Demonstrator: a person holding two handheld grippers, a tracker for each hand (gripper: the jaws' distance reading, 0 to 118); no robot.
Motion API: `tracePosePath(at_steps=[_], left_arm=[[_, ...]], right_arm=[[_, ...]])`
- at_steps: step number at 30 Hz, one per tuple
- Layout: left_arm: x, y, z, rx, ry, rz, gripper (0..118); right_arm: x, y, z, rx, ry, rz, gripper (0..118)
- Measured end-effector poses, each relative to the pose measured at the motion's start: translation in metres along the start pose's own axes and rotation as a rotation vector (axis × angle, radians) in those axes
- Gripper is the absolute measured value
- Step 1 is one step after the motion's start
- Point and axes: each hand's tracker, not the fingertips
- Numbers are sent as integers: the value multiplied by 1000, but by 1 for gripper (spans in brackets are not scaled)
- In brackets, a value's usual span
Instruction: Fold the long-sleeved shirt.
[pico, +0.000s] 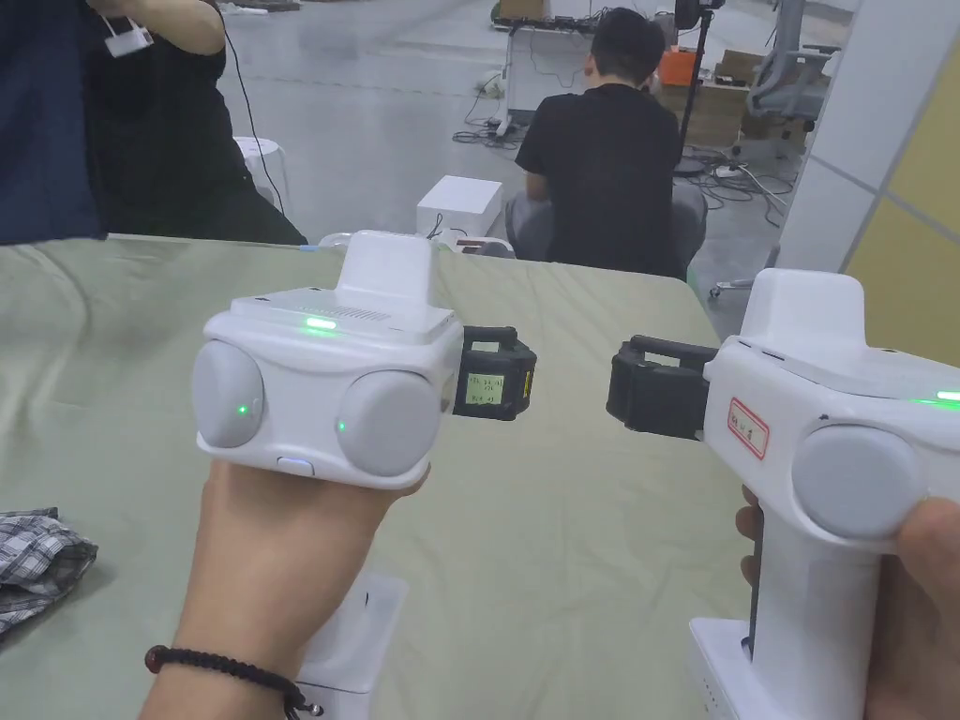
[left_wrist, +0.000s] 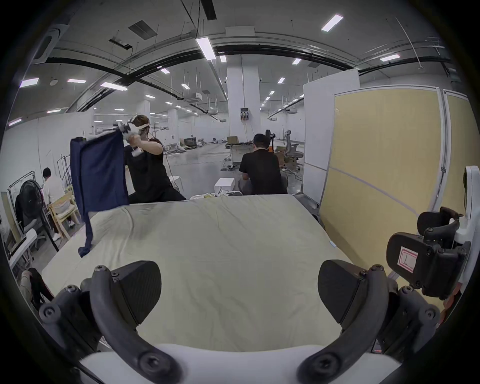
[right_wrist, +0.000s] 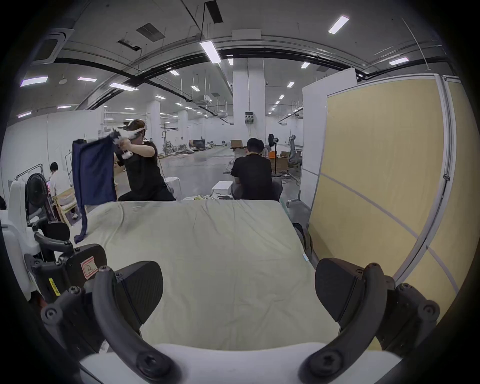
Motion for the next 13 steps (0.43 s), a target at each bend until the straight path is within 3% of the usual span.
tracePosePath(at_steps=[13], left_arm=[[-3,3,-33,4,-4,24,118]], right_arm=[[0,-2,-43,-42,18,15,115]])
